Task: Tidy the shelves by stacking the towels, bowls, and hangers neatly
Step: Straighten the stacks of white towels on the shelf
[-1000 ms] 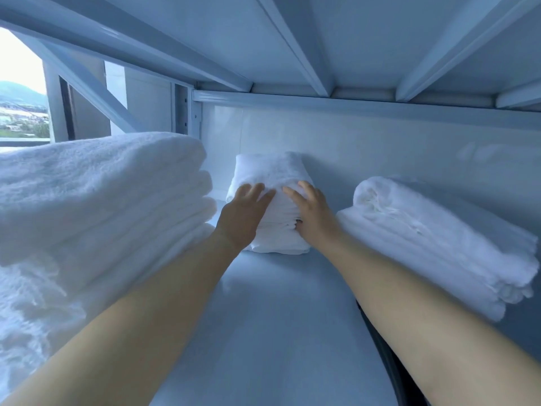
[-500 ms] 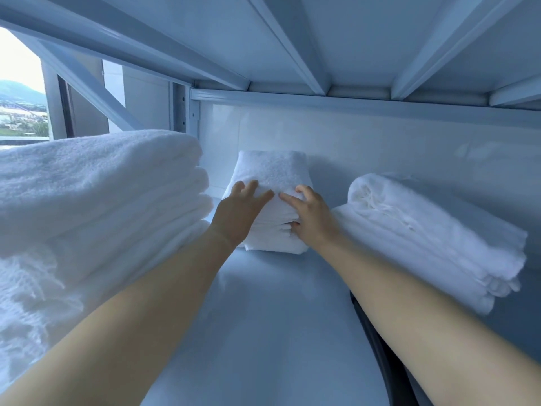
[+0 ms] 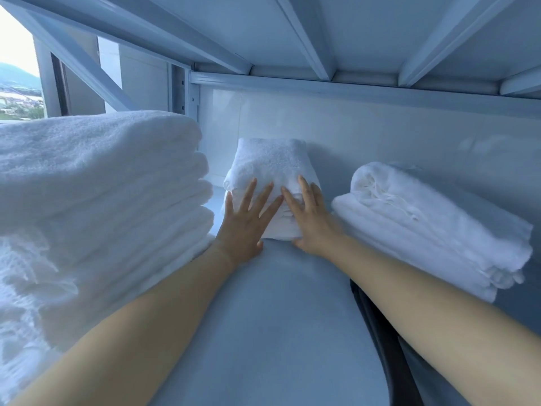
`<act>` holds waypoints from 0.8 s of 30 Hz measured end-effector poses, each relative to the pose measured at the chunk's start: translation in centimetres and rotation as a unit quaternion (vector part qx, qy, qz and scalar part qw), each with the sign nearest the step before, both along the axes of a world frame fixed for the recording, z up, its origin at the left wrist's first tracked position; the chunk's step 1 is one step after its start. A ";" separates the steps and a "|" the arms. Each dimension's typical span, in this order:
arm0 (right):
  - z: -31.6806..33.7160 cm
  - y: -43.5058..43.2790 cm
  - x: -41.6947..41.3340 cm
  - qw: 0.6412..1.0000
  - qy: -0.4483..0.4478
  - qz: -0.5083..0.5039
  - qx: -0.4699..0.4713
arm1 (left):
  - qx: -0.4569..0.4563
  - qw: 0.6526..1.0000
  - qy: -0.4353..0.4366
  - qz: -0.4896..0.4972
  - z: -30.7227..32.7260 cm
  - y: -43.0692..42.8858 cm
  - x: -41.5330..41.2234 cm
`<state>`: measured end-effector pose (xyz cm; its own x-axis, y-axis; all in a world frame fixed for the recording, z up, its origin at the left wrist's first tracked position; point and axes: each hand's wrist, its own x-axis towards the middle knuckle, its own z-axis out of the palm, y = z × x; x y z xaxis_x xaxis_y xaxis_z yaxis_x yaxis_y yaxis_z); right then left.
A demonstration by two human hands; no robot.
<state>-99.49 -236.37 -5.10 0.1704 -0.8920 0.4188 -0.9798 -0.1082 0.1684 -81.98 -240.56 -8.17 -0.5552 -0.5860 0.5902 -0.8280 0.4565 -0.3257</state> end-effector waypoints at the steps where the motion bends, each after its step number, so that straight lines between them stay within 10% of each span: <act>1: 0.1 0.0 -0.1 1.000 0.010 -0.004 -0.001 | -0.021 1.000 -0.008 0.011 0.1 -0.1 0.1; 6: 0.3 -0.3 0.0 0.999 0.026 -0.015 -0.014 | -0.131 0.990 -0.019 0.048 0.2 -0.4 -0.3; 24: 0.8 -1.4 0.0 0.997 -0.031 0.010 -0.072 | -0.092 0.992 -0.012 0.086 1.4 -0.8 -1.4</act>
